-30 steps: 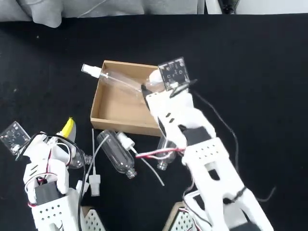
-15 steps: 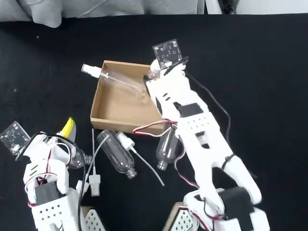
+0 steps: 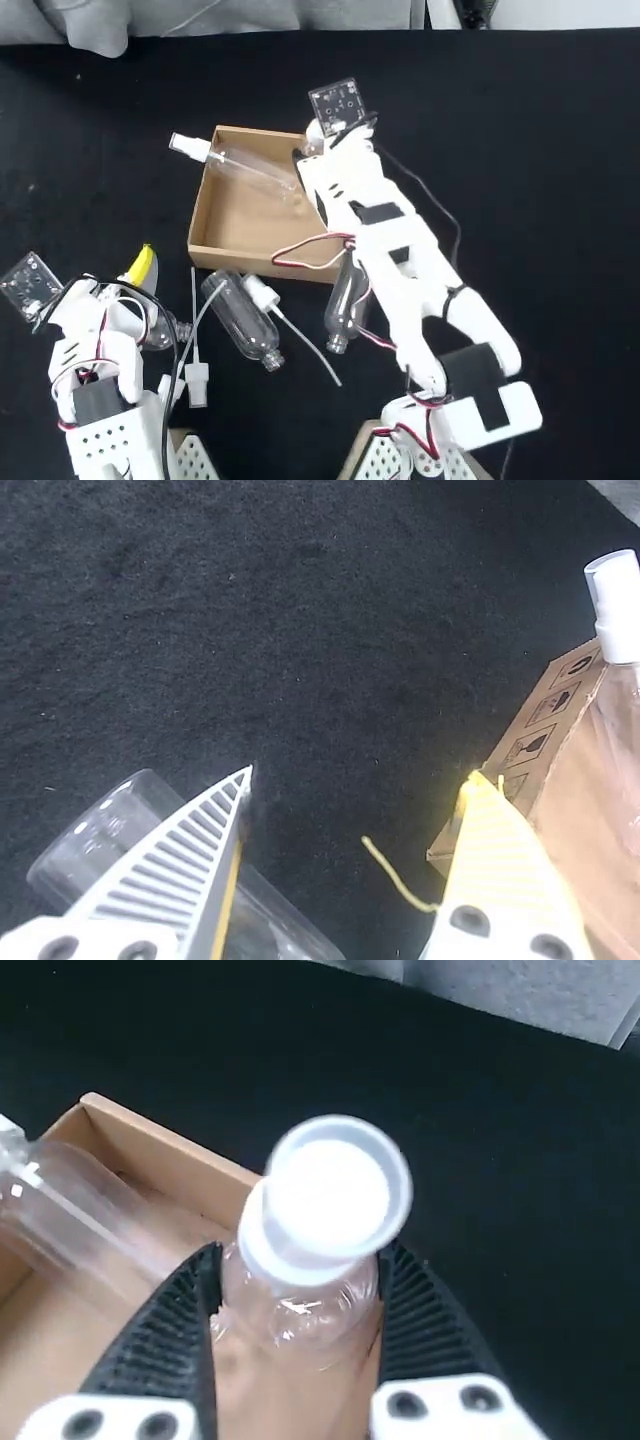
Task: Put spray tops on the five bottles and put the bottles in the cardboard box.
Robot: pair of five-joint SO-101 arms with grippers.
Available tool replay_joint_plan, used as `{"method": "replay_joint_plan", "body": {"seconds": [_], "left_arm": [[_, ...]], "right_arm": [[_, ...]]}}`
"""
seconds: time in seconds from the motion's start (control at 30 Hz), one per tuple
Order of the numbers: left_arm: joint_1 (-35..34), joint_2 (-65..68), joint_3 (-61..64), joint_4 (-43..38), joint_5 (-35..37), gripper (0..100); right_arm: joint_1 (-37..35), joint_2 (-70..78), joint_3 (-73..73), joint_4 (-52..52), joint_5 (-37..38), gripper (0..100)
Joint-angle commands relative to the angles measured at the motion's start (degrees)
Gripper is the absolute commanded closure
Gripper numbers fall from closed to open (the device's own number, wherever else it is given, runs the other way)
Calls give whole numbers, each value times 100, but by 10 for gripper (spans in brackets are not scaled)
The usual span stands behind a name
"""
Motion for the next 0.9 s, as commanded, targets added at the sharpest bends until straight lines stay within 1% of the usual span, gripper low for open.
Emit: {"method": "replay_joint_plan", "body": {"seconds": [0.0,0.5,0.57,0.73,0.87], "left_arm": [[4,-53,136,53,-44,701],[4,-53,136,53,-44,701],[4,-53,136,53,-44,701],[4,-53,136,53,-44,701],[4,-53,136,53,-44,701]], "right_arm": [[211,-4,-470,-185,35,949],[202,145,-497,-141,35,946],[193,145,-488,-132,35,918],[167,119,-532,185,9,786],[158,101,-523,273,26,711]]}}
